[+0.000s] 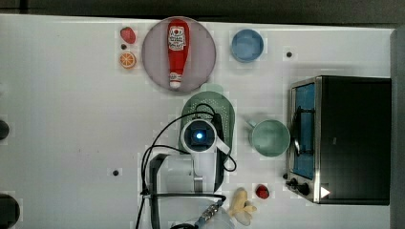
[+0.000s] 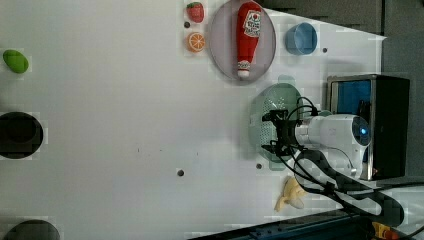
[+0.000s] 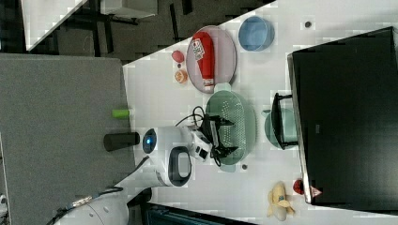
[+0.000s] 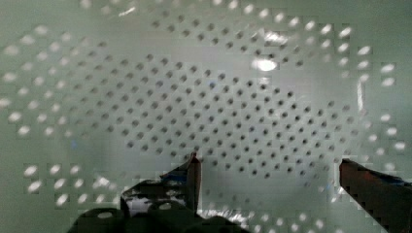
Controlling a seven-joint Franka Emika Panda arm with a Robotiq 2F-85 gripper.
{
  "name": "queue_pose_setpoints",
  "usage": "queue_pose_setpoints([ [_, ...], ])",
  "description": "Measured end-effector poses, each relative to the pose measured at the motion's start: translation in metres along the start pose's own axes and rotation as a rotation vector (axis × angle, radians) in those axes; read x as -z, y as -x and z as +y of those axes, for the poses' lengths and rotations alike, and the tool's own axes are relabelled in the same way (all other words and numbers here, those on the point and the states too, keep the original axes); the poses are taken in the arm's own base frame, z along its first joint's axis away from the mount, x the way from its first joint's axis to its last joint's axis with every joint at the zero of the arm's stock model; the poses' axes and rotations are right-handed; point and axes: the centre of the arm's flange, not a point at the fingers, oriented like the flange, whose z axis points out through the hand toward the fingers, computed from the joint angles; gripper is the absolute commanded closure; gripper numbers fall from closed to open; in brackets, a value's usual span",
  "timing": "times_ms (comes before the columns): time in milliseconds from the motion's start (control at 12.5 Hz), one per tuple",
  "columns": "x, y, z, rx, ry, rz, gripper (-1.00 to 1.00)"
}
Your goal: Drag strainer right to left.
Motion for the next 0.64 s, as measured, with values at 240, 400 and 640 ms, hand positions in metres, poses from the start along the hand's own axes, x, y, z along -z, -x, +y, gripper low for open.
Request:
queue_pose_setpoints([
  [240, -0.003, 0.014, 0.006, 0.018, 0.018, 0.007, -1.00],
  [400, -0.004, 0.025, 0.003, -0.020, 0.024, 0.006, -1.00],
  [640, -0.005, 0.060, -0.009, -0.065, -0.005, -0.006, -1.00],
])
